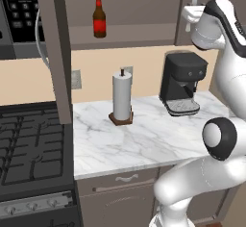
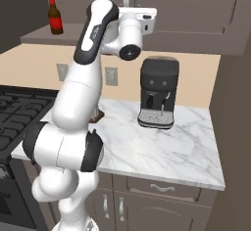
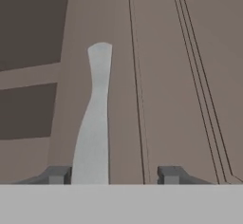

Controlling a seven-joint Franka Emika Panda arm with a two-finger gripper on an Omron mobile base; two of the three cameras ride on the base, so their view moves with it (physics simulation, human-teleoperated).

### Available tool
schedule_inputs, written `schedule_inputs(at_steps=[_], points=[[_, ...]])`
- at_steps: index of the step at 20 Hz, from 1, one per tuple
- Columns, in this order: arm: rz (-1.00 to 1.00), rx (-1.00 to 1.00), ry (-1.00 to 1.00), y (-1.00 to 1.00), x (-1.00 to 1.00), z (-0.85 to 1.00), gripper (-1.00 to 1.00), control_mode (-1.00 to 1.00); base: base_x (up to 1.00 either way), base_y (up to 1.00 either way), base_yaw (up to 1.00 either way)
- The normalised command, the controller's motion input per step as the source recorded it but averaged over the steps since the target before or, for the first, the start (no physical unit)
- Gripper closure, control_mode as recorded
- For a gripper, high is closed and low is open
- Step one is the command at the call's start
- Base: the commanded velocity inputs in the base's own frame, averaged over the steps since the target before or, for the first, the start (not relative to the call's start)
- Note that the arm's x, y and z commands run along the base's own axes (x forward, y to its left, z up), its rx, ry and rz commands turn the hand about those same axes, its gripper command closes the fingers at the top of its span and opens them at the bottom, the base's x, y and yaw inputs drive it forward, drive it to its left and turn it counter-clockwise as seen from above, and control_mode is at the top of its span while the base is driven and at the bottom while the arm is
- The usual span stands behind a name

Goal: Get the candle and the beer from the cabinet and move them to the dining counter.

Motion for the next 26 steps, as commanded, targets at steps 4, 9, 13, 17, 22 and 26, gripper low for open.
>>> schedule_inputs(at_steps=[4,9,13,17,22,26], points=[[0.0,-0.06,0.08,0.16,0.1,-0.17,1.0,-1.0,0.0,0.0,0.0],[0.0,-0.05,-0.01,0.01,-0.02,-0.04,1.0,-1.0,0.0,0.0,0.0],[0.0,-0.07,-0.01,0.0,-0.15,0.0,1.0,-1.0,0.0,0.0,0.0],[0.0,-0.04,0.0,-0.04,-0.18,0.0,1.0,-1.0,0.0,0.0,0.0],[0.0,0.0,0.0,-0.4,-0.54,0.04,1.0,-1.0,0.0,0.0,0.0],[-0.01,0.0,0.0,-0.59,-0.77,0.16,1.0,-1.0,0.0,0.0,0.0]])
